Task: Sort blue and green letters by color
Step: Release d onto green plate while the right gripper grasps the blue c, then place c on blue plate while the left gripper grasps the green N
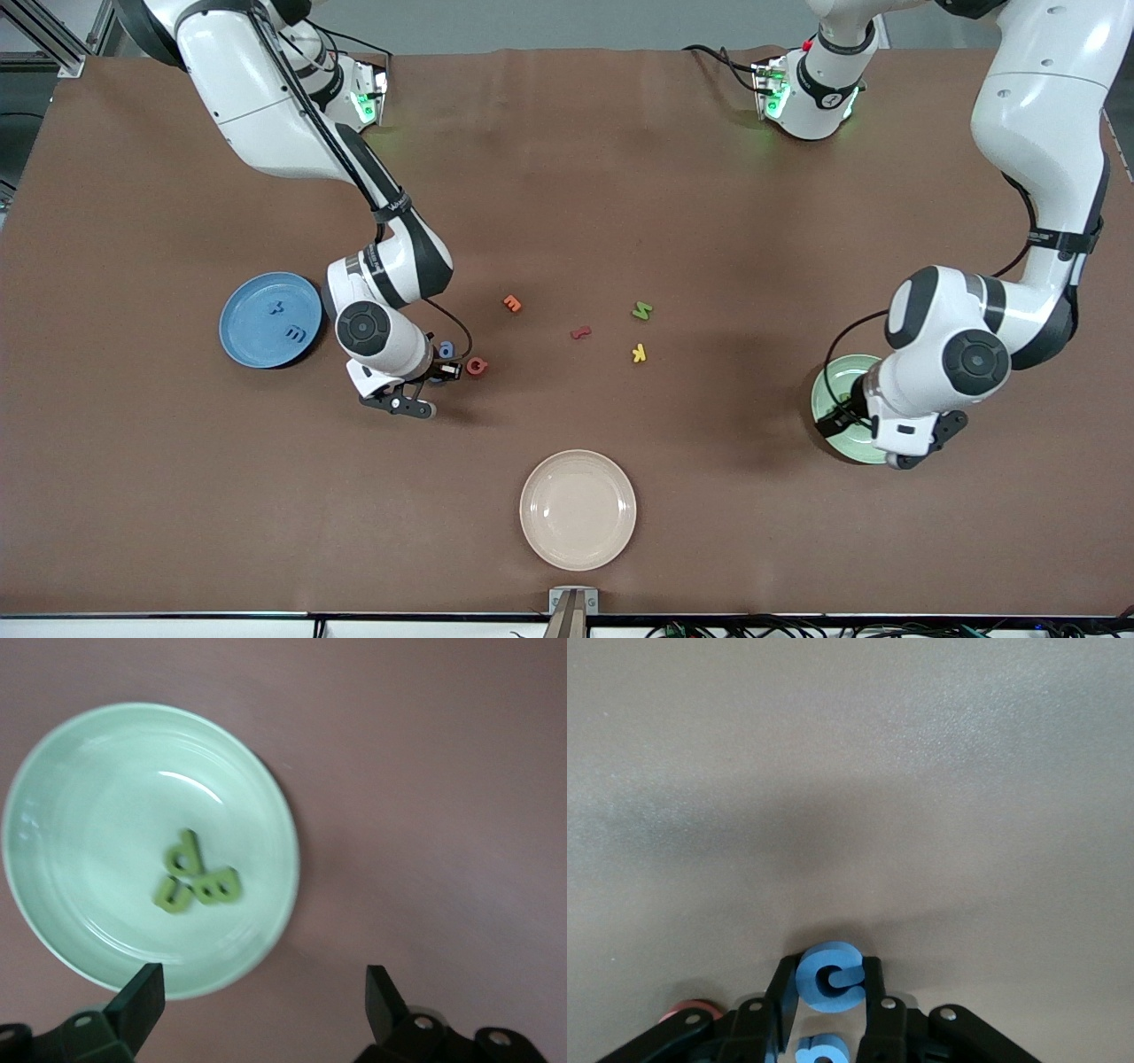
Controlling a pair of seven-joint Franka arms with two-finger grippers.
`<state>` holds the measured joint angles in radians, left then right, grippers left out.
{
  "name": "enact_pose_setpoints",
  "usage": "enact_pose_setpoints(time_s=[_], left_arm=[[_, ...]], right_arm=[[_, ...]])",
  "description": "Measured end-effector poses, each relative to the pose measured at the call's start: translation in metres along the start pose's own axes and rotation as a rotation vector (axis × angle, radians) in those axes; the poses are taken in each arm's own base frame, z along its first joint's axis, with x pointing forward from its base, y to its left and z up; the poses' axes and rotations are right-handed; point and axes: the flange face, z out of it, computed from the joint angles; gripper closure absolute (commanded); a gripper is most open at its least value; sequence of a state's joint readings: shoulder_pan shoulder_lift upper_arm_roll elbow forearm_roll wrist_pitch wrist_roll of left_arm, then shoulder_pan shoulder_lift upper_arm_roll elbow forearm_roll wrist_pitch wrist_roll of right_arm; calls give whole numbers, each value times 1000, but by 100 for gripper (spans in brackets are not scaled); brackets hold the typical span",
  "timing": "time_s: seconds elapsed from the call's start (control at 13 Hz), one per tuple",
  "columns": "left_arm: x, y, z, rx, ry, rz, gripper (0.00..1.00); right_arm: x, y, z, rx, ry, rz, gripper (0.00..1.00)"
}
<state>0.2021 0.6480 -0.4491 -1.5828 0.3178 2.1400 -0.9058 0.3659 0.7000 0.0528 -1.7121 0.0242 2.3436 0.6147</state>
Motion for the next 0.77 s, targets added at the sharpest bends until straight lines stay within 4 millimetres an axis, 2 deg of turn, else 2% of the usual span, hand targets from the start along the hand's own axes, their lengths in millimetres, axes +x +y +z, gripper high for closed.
enact_pose_setpoints(time_s=[0.23, 0.38, 0.54, 0.77], left_arm=[[-42, 37, -17, -26, -23, -1, 0], [-77, 59, -16, -34, -56, -31, 0], [-115, 80, -12, -25, -77, -78, 0], [-176, 108, 0, 1, -63, -128, 1]], right_arm=[[1, 2, -1, -2, -1, 3, 91], [5, 17, -8, -31, -34, 3, 91], [15, 48, -35, -45, -60, -40, 92], [15, 119, -72, -36, -71, -125, 92]])
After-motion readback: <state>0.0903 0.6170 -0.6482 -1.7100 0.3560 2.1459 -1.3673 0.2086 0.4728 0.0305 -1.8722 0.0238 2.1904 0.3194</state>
